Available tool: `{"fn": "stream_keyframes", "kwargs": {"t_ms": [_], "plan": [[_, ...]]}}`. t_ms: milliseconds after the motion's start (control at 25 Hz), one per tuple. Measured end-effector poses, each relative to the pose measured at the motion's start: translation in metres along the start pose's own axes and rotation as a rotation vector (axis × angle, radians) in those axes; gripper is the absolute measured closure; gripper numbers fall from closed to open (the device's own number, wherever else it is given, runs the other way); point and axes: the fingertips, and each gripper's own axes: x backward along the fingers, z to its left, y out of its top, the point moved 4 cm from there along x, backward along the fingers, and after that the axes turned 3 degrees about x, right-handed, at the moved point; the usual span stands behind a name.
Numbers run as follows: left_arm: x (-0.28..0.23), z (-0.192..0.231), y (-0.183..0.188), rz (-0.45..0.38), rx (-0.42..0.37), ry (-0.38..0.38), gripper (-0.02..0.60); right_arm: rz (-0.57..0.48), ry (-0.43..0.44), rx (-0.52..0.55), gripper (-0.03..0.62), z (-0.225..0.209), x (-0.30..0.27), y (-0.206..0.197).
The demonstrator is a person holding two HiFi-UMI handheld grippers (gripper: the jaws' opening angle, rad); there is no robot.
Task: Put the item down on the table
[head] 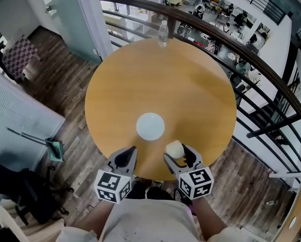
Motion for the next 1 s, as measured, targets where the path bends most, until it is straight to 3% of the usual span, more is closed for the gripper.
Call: {"fn": "stream_keyframes", "kwargs": {"t_ms": [1000], "plan": [[-0.054,0.062,-0.017,0.063,0.029,-0.028,0.560,0.161,-0.025,0.018,0.278,-0.026,-0.129,-0.018]]}}
